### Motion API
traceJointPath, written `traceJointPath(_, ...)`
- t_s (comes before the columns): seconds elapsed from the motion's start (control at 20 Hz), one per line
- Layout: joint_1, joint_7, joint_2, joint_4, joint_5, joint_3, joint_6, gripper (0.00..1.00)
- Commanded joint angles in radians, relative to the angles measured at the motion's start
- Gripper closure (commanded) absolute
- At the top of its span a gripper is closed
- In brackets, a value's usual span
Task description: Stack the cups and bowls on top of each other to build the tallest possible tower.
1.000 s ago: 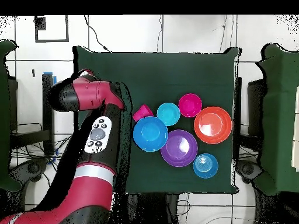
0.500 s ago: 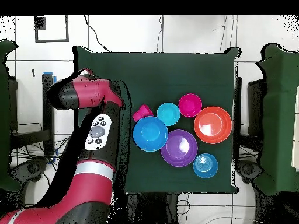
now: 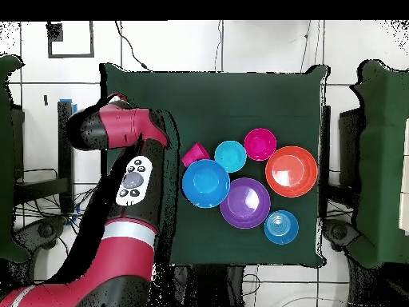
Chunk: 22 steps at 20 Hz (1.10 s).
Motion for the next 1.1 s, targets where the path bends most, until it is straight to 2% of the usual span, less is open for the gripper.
traceJointPath(0.05, 0.008, 0.038, 0.041, -0.053, 0.004, 0.092, 0.048, 0.0)
traceJointPath(0.15, 0.008, 0.026, 0.046, -0.058, 0.001, 0.097, 0.067, 0.0)
traceJointPath(0.55, 0.03, 0.057, 0.069, -0.069, 0.01, 0.096, 0.021, 0.0)
traceJointPath(1.1, 0.052, 0.066, 0.107, -0.139, 0.028, 0.086, 0.063, 0.0)
